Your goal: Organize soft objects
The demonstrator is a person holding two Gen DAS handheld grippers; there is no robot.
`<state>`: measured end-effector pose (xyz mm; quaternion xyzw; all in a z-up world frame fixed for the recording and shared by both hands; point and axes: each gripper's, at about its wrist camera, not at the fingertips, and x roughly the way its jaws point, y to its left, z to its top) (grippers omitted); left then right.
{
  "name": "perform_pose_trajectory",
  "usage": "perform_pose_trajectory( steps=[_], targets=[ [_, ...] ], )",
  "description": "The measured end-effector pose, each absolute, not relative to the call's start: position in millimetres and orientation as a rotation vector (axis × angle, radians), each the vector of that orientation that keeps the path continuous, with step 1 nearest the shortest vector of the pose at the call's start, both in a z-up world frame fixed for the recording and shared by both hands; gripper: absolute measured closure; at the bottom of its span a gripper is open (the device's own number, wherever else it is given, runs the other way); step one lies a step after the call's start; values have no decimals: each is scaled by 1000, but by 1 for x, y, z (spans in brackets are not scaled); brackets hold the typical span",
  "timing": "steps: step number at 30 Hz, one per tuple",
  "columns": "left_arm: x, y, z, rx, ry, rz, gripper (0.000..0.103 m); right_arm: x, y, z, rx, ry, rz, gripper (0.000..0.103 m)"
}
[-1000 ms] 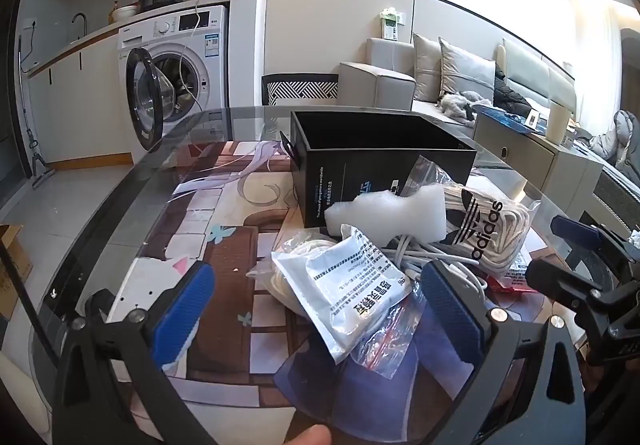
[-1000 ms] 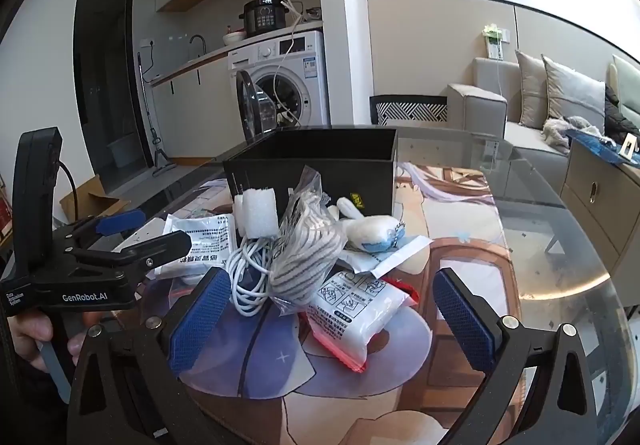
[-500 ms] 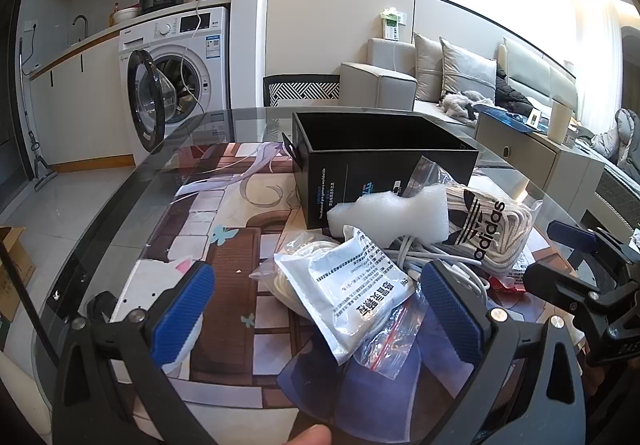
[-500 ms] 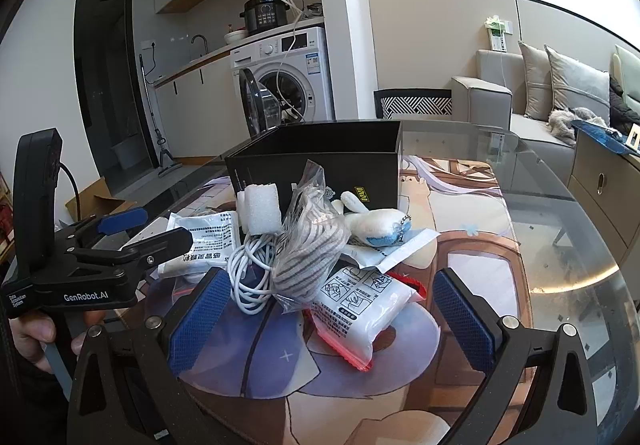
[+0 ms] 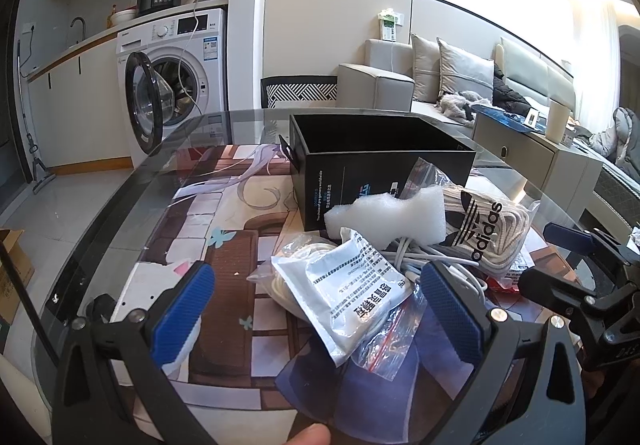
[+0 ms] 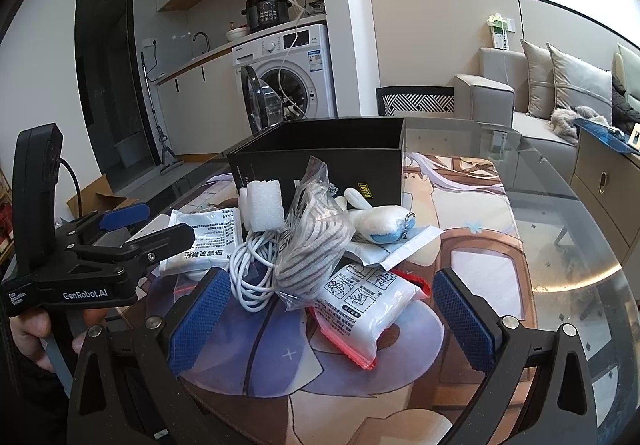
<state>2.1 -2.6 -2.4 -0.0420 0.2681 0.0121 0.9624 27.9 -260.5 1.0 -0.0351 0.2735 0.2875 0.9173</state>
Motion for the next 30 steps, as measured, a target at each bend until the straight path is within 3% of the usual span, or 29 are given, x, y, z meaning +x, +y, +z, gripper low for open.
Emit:
perform_pose_trajectory(
  steps=[30],
  targets=[
    [-1,-3,5,-67,535,-7,0,20,-264,11,-70,503,606,0]
  ],
)
